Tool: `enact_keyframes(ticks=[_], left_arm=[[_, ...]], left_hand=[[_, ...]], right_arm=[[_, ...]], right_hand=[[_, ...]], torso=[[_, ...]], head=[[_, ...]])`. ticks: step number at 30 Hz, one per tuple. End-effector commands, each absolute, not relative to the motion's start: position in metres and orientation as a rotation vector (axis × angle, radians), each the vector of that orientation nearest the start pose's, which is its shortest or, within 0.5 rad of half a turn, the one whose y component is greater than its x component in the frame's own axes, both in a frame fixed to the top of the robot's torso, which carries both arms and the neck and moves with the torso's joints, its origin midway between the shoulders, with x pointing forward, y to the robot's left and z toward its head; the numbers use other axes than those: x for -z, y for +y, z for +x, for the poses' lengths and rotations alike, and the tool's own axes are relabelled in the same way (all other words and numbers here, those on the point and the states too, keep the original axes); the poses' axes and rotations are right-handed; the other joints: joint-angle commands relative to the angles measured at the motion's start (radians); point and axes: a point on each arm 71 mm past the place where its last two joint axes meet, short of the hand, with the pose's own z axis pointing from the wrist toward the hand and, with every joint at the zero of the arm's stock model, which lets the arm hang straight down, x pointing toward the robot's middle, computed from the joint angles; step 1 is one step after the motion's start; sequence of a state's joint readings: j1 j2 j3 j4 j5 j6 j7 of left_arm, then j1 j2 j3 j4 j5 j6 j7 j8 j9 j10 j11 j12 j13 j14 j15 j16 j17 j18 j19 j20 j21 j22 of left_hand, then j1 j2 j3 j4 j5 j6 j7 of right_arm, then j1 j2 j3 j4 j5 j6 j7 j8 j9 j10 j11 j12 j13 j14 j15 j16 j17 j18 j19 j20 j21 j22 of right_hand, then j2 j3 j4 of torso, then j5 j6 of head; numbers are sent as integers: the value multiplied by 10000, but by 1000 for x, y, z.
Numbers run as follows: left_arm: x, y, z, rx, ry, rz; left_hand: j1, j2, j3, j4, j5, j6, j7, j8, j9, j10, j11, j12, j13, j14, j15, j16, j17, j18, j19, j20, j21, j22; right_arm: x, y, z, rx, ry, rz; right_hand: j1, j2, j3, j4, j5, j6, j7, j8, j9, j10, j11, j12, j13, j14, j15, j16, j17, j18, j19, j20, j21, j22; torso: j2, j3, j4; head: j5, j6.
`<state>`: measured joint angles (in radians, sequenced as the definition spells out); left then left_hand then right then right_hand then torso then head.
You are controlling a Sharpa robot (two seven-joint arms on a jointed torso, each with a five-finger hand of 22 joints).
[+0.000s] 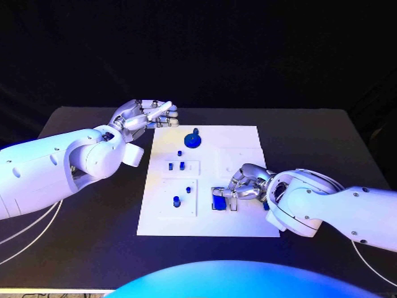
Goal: Assemble the parts on the task board
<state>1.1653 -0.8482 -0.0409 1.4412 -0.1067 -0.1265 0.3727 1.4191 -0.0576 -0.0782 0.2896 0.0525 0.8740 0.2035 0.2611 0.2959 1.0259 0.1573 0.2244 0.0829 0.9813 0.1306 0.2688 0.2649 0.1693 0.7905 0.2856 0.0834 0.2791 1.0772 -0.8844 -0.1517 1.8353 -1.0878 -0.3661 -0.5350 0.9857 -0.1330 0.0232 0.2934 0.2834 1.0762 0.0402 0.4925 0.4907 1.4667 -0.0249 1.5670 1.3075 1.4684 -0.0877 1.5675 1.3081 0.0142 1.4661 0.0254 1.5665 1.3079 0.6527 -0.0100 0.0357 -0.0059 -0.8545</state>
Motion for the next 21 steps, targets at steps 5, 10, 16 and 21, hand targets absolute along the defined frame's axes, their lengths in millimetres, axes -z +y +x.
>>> enact_keyframes(ticks=[5,10,16,21], left_arm=[[199,223,492,16101,15538,-10074],[199,223,492,16091,15540,-10078],[199,224,492,16073,15535,-10084],[199,225,492,16044,15527,-10096]], left_hand=[[54,8,-71,15,-38,52,36,20,-14,-55,43,-33,-7,48,3,-60,19,115,17,10,-22,-42],[53,7,-77,16,-38,53,36,19,-16,-57,43,-34,-6,46,4,-67,21,109,2,12,-36,-53],[55,9,-80,15,-38,53,35,19,-17,-59,43,-36,-6,43,6,-74,24,105,-10,13,-49,-63],[63,15,-78,11,-38,55,35,19,-18,-59,43,-36,-5,44,6,-76,26,104,-16,14,-55,-69]], right_arm=[[266,-159,375,-6388,21748,3137],[265,-160,375,-6379,21658,3024],[260,-162,371,-7092,21382,2909],[255,-162,364,-7775,21302,2707]], right_hand=[[-91,102,-1132,33,-926,-167,15,172,-8,1041,-29,38,2633,1024,6,33,2627,-142,1047,-36,43,2629],[-21,220,-1192,23,-929,-191,19,190,-16,1041,-25,38,2633,1024,10,33,2627,-142,1047,-32,43,2629],[1438,397,-590,-20,-852,-239,-8,240,-82,1041,-51,38,2633,1024,-10,33,2627,-142,1047,-48,43,2629],[2283,66,-45,-46,-953,-211,-23,198,-189,1041,-66,38,2633,1024,-26,33,2627,-142,1047,-63,43,2629]], torso=[[6,-4,10],[2,-6,9],[-5,-6,9],[1,-6,-3]], head=[[-29,10],[-28,3],[-17,-18],[-5,-34]])
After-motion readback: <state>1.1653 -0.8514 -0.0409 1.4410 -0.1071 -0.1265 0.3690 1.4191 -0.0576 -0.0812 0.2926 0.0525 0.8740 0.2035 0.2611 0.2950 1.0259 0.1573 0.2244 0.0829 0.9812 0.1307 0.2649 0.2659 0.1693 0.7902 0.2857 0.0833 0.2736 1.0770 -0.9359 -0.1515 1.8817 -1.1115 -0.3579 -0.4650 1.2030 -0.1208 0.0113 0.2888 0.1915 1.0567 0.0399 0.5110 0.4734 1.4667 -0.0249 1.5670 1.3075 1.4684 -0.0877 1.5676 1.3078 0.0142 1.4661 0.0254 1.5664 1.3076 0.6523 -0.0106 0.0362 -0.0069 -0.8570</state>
